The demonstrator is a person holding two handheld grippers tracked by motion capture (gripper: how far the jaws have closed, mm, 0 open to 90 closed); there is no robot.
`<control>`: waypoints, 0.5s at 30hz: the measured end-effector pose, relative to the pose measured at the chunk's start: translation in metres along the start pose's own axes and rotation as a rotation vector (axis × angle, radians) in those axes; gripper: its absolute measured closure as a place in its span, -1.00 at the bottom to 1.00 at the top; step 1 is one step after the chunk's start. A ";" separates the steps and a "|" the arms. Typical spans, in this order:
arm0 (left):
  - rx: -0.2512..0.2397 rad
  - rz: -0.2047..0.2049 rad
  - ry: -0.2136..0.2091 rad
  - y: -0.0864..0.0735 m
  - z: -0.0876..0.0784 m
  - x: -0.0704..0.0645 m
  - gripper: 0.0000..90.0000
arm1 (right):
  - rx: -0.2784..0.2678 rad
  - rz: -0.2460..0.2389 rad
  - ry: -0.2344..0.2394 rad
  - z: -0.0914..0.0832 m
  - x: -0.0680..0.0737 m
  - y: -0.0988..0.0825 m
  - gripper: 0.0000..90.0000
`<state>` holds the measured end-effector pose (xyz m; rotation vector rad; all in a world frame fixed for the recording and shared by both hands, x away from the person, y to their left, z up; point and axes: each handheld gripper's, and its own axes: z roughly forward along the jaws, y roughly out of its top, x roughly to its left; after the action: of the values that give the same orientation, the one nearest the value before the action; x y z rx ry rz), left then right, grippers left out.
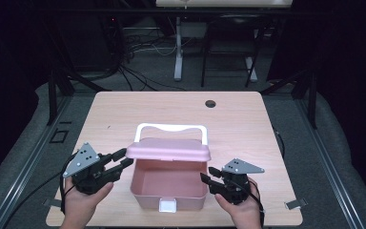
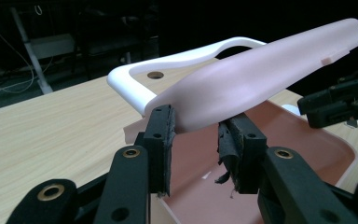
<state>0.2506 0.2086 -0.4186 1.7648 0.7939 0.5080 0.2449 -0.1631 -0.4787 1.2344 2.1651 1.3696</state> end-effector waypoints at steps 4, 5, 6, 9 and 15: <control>-0.003 -0.001 0.003 0.004 0.001 0.002 0.46 | 0.016 0.007 -0.009 0.003 0.001 -0.004 0.31; -0.004 -0.002 0.003 0.005 0.002 0.002 0.46 | 0.020 0.011 -0.007 0.005 0.001 -0.005 0.30; -0.007 -0.002 0.006 0.006 0.003 0.002 0.46 | 0.029 0.005 -0.012 0.006 0.002 -0.007 0.29; -0.012 0.000 0.012 0.010 0.003 0.004 0.46 | 0.043 0.010 -0.018 0.008 0.002 -0.009 0.29; -0.016 -0.005 0.015 0.015 0.006 0.006 0.46 | 0.046 0.005 -0.014 0.009 0.001 -0.010 0.29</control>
<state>0.2621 0.2064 -0.4069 1.7456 0.8024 0.5241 0.2445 -0.1586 -0.4914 1.2626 2.1973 1.3165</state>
